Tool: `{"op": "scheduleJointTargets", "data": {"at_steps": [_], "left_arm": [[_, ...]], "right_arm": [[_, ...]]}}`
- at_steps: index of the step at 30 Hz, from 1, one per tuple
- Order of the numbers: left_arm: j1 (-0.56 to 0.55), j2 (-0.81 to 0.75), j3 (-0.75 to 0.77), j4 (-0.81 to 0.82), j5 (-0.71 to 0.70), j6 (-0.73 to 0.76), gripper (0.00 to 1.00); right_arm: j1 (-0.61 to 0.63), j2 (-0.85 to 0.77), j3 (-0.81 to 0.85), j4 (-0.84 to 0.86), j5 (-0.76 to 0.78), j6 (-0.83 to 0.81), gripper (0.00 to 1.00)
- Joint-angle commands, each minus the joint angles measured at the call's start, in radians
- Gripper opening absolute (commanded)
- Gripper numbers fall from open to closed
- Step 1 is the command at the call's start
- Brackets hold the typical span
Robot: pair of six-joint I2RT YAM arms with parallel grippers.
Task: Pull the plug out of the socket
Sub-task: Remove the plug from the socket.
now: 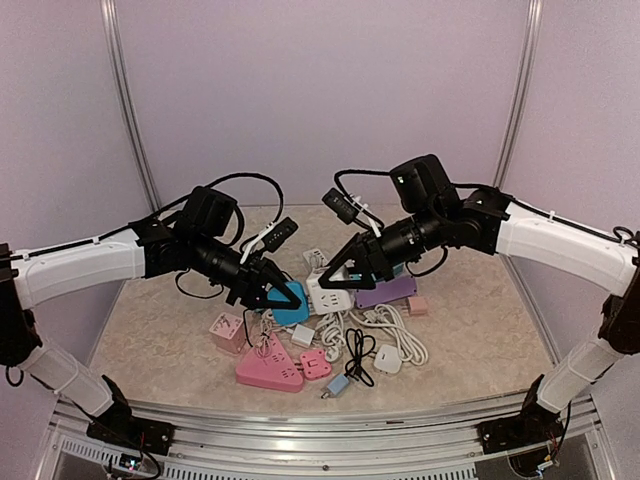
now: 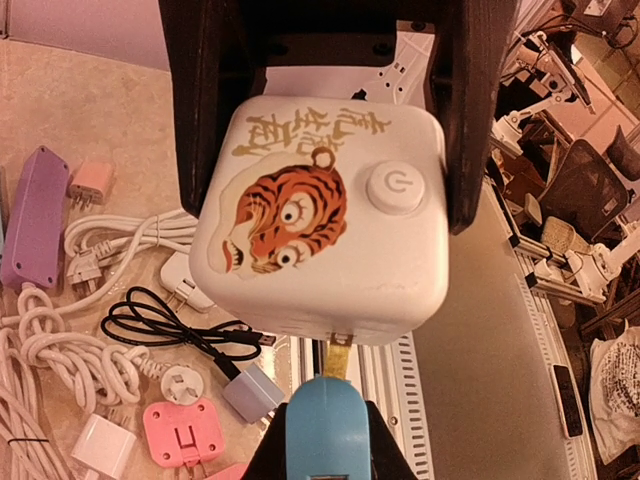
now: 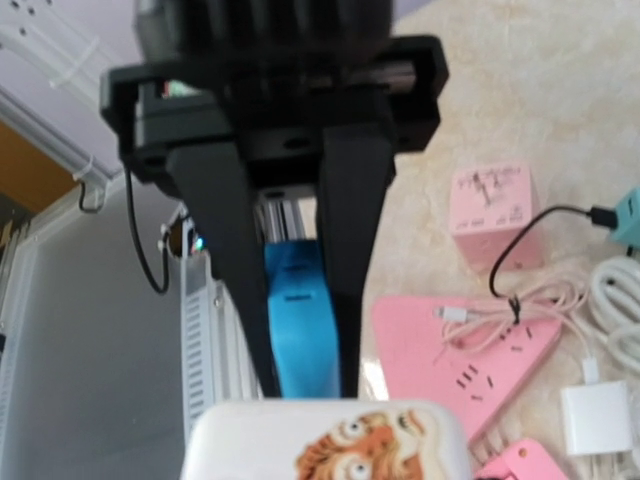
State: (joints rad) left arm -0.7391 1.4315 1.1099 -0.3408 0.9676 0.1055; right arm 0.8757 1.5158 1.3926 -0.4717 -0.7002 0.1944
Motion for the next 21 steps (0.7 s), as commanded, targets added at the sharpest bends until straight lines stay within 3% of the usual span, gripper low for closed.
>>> {"op": "scheduleJointTargets", "data": {"at_steps": [1, 14, 21], "left_arm": [[0.006, 0.018, 0.046, -0.066, 0.005, 0.042, 0.00], [0.006, 0.015, 0.040, -0.054, 0.000, 0.034, 0.00], [0.009, 0.002, 0.022, -0.016, -0.037, 0.006, 0.00]], "right_arm": [[0.024, 0.041, 0.033, -0.125, -0.017, -0.061, 0.00], [0.028, 0.009, 0.009, -0.025, -0.007, -0.018, 0.00], [0.010, -0.057, -0.026, 0.057, 0.071, 0.021, 0.00]]}}
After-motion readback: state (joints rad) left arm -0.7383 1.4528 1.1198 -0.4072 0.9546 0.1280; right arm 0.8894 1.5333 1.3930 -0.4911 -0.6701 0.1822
